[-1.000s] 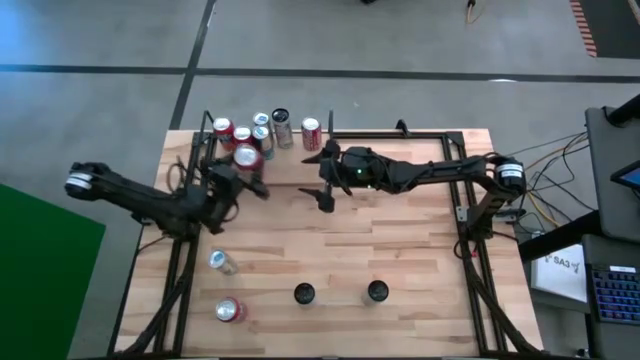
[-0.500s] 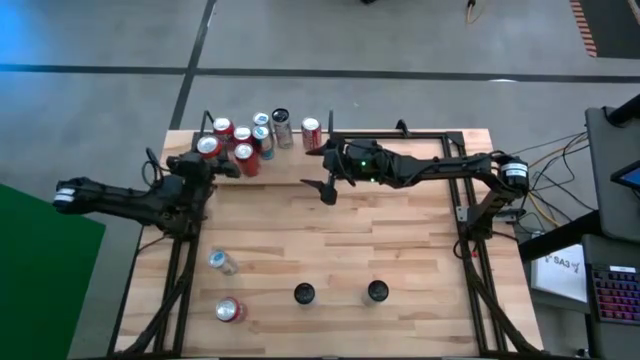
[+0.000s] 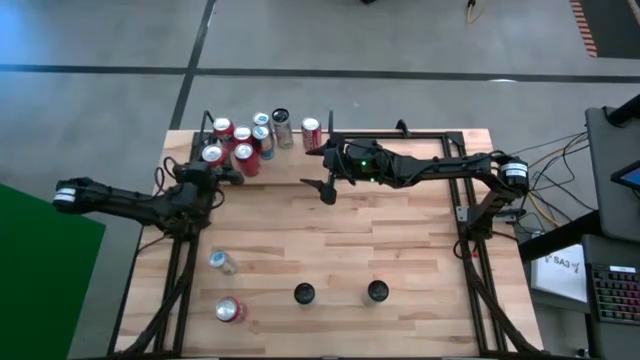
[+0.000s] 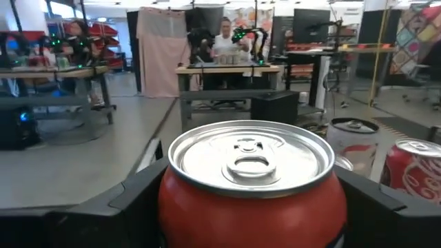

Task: Place canned beverage on shelf
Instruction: Put the top orange soda can on the shelf aligned with the other orange soda can

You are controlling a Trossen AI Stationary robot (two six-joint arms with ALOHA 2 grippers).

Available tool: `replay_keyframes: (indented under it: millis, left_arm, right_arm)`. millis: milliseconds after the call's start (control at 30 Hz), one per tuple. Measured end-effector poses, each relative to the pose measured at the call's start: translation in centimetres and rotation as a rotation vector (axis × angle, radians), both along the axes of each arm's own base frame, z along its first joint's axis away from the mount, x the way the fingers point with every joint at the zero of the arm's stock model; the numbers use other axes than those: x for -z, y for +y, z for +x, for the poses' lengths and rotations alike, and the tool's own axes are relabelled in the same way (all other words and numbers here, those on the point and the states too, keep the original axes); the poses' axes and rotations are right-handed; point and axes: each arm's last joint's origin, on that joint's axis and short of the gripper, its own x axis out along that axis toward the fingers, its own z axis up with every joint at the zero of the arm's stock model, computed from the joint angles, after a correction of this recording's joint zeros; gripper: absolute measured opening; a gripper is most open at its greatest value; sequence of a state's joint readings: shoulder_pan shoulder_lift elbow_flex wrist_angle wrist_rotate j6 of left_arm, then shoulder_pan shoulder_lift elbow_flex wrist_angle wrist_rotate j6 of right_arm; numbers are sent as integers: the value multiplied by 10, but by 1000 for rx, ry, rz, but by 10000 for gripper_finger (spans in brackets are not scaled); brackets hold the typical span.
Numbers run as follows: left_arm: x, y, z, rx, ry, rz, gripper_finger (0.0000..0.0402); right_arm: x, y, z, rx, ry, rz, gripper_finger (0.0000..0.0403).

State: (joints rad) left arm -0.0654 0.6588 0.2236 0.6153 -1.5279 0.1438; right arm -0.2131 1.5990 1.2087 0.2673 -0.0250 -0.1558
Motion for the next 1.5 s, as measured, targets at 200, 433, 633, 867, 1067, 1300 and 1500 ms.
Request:
replay_keyframes:
  millis: [200, 433, 633, 867, 1067, 1300, 1500]
  left_arm:
    - [23, 0, -2, 32, -46, -7, 291]
    - [45, -1, -6, 37, 17, -5, 292]
    - [63, 0, -9, 84, -5, -15, 292]
    - [70, 0, -11, 79, 50, -13, 292]
    - [71, 0, -11, 76, 28, -16, 292]
    - [71, 3, -12, 21, 18, -15, 292]
    - [72, 3, -13, 0, 23, -13, 292]
  right_arm:
    - [0, 0, 0, 0, 0, 0, 366]
    - [-1, 0, 0, 1, -3, 5, 366]
    - [-2, 0, 0, 1, -14, 3, 366]
    - [-2, 0, 0, 5, -20, 21, 366]
    - [-3, 0, 1, 5, -31, 18, 366]
    - [-4, 0, 1, 4, -34, 6, 366]
    - [-3, 0, 1, 2, -33, -2, 366]
